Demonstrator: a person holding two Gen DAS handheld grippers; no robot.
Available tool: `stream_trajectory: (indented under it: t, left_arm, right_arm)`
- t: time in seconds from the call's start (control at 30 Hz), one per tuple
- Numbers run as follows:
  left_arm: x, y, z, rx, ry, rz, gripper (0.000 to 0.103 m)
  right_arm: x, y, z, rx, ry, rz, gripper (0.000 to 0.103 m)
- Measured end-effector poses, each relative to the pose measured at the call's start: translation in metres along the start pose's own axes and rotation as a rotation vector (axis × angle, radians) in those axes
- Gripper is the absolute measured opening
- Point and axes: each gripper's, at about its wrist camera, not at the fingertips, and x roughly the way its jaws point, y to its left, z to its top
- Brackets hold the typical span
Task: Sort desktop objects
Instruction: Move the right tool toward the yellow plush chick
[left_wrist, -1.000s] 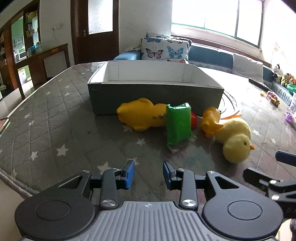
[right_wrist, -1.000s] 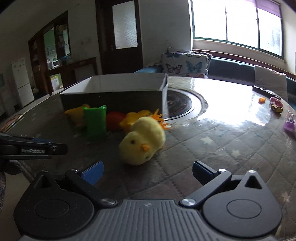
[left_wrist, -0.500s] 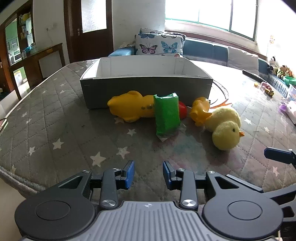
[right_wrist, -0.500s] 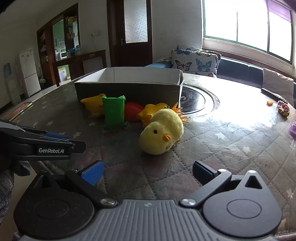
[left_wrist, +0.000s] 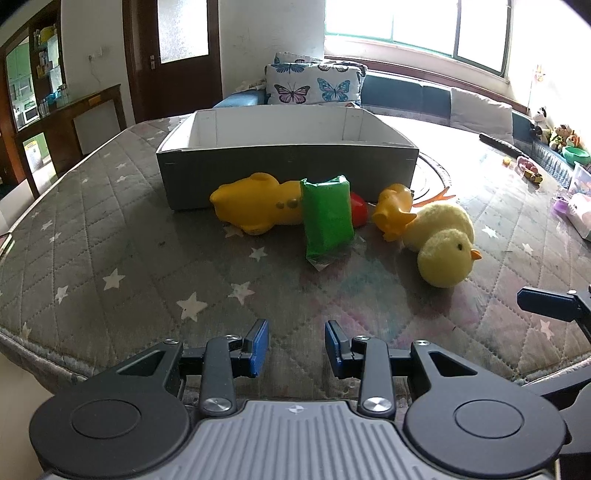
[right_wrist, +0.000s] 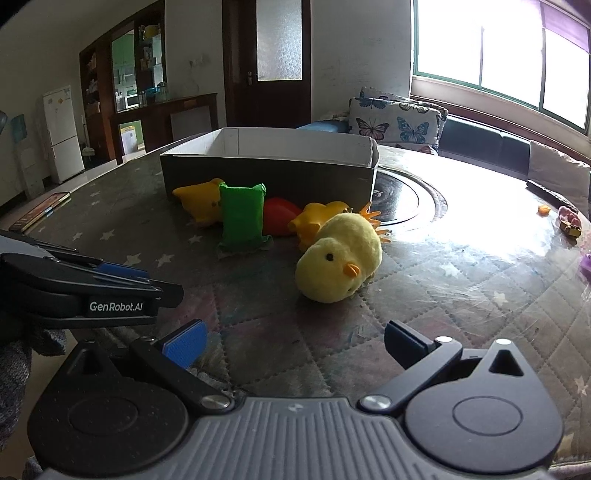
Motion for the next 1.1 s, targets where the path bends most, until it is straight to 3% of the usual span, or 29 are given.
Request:
stream_trajectory:
  t: [0.67,1.1]
  left_arm:
    - [0.0033,0.0,-0.0003,-0.004,0.007,-0.009,0.036]
    - [0.0097,0.0012,0.0047,-0.008,0.022,-0.013,0.036]
  right_arm:
    - [0.0041,0.006,0.0013,-0.006,0.018,0.036,0.103]
    - [0.009,0.0089,0.0045,-0.019,-0.027,0.046,0.103]
